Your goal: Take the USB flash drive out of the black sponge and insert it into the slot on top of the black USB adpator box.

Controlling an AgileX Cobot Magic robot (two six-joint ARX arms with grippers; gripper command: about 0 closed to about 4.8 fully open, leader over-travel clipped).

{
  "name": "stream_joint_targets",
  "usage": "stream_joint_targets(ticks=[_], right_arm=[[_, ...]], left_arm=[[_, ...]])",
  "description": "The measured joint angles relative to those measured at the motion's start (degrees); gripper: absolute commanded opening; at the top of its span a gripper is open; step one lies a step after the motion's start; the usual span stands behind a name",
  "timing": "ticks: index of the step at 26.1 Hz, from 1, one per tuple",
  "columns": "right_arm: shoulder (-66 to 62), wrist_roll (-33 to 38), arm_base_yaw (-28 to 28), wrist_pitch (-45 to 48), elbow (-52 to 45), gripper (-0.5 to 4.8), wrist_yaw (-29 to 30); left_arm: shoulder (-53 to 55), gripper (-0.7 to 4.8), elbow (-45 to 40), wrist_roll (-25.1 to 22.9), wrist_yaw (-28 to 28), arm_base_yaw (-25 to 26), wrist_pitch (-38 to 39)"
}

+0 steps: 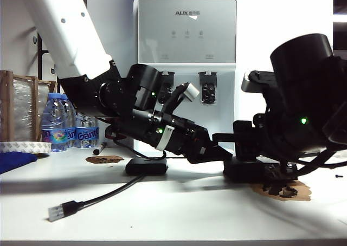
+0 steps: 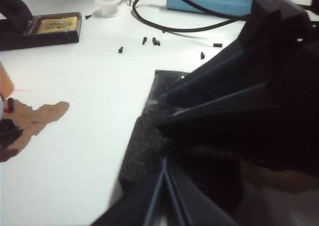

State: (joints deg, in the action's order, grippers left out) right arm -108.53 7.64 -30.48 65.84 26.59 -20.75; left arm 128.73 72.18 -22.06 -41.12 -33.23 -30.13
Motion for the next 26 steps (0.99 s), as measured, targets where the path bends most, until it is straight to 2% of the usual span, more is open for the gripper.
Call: stream_joint_targets(ticks=[7,15,18,21,26], right_arm=[[0.0,-0.44,1.27,0.07,0.22,1.44,7.04],[0.11,0.26,1.36,-2.95,0.48,1.41,7.39],[0.11,0.46,1.33,-3.06,0.5,0.94,7.39],[0.09,0.44,1.33,-3.8,0.48,-0.05,7.45],[0.09,0.24,1.46,-3.76,0.48,-0.05,7.06]], left_arm=[[-0.02,-0.04,-0.04,0.0,0.11,-0.7,0.28],[-0.02,-0.04,-0.09,0.0,0.26,-0.68,1.2],[-0.02,-0.04,-0.09,-0.02,0.26,-0.68,1.25],[-0.02,-0.04,-0.07,-0.02,0.13,-0.68,1.01],[-0.04,-0.04,-0.07,0.0,0.02,-0.7,0.98]])
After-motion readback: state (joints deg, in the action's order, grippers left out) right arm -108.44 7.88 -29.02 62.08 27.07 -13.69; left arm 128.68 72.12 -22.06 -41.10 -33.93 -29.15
